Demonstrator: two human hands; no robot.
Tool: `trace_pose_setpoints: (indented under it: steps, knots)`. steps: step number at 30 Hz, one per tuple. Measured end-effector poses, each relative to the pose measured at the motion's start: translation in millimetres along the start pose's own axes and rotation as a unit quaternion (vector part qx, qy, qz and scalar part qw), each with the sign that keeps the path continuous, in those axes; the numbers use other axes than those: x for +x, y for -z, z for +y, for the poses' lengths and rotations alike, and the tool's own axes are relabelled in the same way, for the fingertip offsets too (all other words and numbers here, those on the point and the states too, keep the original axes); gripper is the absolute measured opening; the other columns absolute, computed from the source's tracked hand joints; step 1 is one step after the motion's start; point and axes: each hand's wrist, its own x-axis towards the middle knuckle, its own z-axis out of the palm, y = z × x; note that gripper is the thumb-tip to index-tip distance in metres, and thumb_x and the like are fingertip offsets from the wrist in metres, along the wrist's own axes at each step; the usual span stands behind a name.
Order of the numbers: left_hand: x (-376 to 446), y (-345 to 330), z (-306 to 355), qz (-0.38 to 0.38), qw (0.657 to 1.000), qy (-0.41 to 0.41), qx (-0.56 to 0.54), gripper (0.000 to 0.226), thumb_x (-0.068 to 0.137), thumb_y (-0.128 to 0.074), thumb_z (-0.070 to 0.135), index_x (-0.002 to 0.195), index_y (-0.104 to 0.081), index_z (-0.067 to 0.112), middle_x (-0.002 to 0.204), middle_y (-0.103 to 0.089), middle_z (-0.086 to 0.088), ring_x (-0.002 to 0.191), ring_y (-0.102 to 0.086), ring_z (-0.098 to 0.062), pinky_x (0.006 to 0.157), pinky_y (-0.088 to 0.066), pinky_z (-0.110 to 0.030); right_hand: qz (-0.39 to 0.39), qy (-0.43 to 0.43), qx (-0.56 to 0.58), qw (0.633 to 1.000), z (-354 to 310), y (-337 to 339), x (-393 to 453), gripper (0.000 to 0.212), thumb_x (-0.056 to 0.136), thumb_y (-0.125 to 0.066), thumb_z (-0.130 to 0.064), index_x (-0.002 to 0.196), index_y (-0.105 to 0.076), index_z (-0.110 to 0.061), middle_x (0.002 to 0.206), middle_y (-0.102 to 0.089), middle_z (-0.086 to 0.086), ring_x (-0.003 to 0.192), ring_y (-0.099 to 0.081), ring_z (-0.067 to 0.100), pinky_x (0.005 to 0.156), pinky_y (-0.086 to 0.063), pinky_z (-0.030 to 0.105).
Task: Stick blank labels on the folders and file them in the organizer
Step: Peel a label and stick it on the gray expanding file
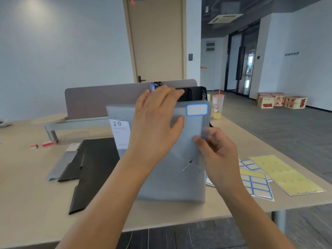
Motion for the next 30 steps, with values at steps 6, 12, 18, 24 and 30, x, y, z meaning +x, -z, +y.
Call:
trace_pose_setpoints:
  steps: [6, 12, 18, 24, 30]
  knots:
    - [-58.4, 19.9, -21.1, 0.104, 0.971, 0.214, -0.035, 0.063, 0.09, -0.069, 0.029, 0.147, -0.044, 0.021, 0.157, -0.031, -0.004, 0.147, -0.026, -0.021, 0.117, -0.033, -0.042, 0.013, 0.0, -0.018, 1.0, 6.1, -4.6, -2.6, 0.012, 0.101, -0.065, -0.014, 0.102, -0.066, -0.025, 0.097, -0.079, 0.001, 0.084, -0.069, 0.017, 0.081, -0.058, 0.067]
    - [-101.9, 18.6, -47.8, 0.038, 0.908, 0.401, -0.118, 0.078, 0.09, -0.072, 0.034, 0.155, -0.03, 0.023, 0.155, -0.035, -0.002, 0.139, -0.041, -0.022, 0.108, -0.037, -0.033, 0.014, 0.003, -0.033, 0.999, 13.3, -9.2, -13.3, 0.002, 0.102, -0.061, -0.02, 0.1, -0.06, -0.019, 0.102, -0.066, 0.025, 0.081, -0.058, 0.019, 0.076, -0.055, 0.045]
    - [-134.2, -4.5, -62.2, -0.06, 0.889, 0.415, -0.187, 0.071, 0.088, -0.076, 0.031, 0.148, -0.038, 0.031, 0.109, -0.058, 0.021, 0.102, -0.06, -0.007, 0.09, -0.052, -0.03, 0.002, -0.053, -0.075, 0.996, 31.8, -1.7, -35.5, 0.005, 0.102, -0.062, -0.012, 0.101, -0.061, -0.007, 0.088, -0.067, 0.003, 0.075, -0.056, 0.006, 0.069, -0.043, 0.023]
    - [-142.9, -25.6, -67.0, -0.076, 0.893, 0.412, -0.166, 0.086, 0.082, -0.08, 0.037, 0.15, -0.029, 0.035, 0.124, -0.061, 0.007, 0.109, -0.06, -0.017, 0.095, -0.053, -0.042, -0.062, -0.062, -0.107, 0.99, 41.5, 11.6, -55.3, 0.017, 0.103, -0.063, -0.012, 0.115, -0.065, -0.023, 0.11, -0.076, -0.015, 0.096, -0.071, -0.001, 0.073, -0.052, 0.013]
    - [-133.8, -42.4, -63.2, -0.06, 0.893, 0.42, -0.15, 0.084, 0.08, -0.08, 0.037, 0.147, -0.03, 0.037, 0.127, -0.061, 0.007, 0.114, -0.059, -0.019, 0.096, -0.052, -0.049, -0.041, -0.065, -0.17, 0.982, 49.1, 22.5, -49.0, 0.032, 0.1, -0.067, -0.014, 0.11, -0.067, -0.044, 0.102, -0.077, -0.021, 0.096, -0.073, 0.006, 0.083, -0.063, 0.051]
